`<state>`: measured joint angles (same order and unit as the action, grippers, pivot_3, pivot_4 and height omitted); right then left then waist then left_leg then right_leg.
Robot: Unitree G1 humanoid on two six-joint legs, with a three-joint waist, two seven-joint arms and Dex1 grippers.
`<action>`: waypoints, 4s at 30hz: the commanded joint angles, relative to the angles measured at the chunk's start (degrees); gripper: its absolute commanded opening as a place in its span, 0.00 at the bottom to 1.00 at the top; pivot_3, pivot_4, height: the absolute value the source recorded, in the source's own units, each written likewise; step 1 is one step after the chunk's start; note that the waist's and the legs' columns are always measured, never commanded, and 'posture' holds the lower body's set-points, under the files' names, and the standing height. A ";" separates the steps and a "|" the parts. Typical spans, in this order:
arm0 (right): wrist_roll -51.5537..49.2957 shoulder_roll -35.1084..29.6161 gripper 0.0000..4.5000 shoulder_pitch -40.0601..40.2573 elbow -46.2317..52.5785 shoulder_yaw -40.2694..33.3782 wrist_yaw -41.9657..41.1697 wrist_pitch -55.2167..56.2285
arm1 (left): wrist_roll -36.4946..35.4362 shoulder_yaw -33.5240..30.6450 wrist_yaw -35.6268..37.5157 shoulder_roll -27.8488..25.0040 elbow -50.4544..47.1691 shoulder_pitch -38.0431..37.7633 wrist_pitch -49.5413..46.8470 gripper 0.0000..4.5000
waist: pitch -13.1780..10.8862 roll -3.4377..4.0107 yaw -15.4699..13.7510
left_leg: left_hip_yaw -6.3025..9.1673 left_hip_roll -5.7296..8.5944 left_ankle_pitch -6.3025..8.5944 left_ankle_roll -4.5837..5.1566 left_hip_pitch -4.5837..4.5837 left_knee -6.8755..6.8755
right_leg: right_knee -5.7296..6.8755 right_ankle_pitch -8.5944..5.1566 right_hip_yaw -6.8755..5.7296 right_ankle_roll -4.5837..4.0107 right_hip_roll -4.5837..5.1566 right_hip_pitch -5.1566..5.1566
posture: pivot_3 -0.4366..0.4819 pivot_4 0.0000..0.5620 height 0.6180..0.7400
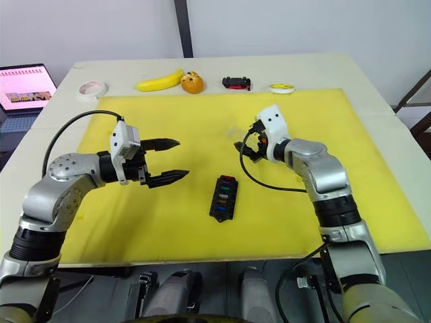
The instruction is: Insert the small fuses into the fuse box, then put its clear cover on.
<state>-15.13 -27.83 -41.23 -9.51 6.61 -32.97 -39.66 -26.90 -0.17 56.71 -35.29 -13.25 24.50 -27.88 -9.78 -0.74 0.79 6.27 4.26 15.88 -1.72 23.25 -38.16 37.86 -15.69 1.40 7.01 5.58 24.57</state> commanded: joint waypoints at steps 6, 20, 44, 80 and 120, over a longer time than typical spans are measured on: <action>4.12 2.59 0.99 -4.78 -7.26 1.10 -2.01 5.57 | -0.43 -0.31 -1.92 0.68 -2.43 0.21 0.54 1.00 | 0.00 0.00 0.36 | 0.00 -0.01 -0.01 -0.01 0.00 0.02 | 0.02 0.00 0.00 0.00 -0.02 0.04 | 0.48 0.27 1.00; 8.40 4.69 0.60 -6.76 -12.01 1.19 -2.26 8.72 | -0.05 0.68 -3.22 0.54 -2.87 0.57 0.67 1.00 | 0.00 0.00 0.36 | 0.00 0.00 -0.01 -0.03 0.01 0.02 | 0.03 0.00 0.01 0.00 -0.01 0.05 | 0.48 0.27 1.00; -3.94 -7.49 0.38 14.88 33.83 -6.27 -7.06 -14.57 | 1.20 6.61 -23.49 5.96 -33.04 -25.34 -9.89 1.00 | 0.03 0.07 -0.21 | 0.05 -0.06 0.15 0.24 -0.06 0.05 | -0.06 0.06 0.02 -0.08 -0.01 -0.06 | 0.48 0.27 1.00; -14.06 -9.14 0.38 18.14 40.65 -10.06 -1.92 -20.01 | 17.36 27.40 -39.92 18.41 -21.78 -22.36 -15.52 1.00 | 0.03 0.07 -0.86 | -0.02 -0.04 0.19 0.31 -0.15 0.07 | -0.22 0.05 0.00 -0.09 -0.02 -0.25 | 0.48 0.27 1.00; -18.67 -17.06 0.38 20.31 42.45 -16.66 -3.89 -16.70 | 16.38 19.27 -29.48 16.37 -9.91 -17.08 -3.98 1.00 | 0.05 0.08 -1.52 | -0.04 -0.03 0.19 0.31 -0.16 0.05 | -0.25 0.05 -0.01 -0.08 0.00 -0.28 | 0.48 0.27 1.00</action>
<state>-32.90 -44.15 -19.90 32.23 -8.45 -35.90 -58.09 -11.24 18.47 27.37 -19.23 -23.51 7.49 -32.18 -9.73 -0.66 -0.74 6.24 4.23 16.07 -1.41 23.09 -38.11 37.61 -15.64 1.39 6.93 5.58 24.28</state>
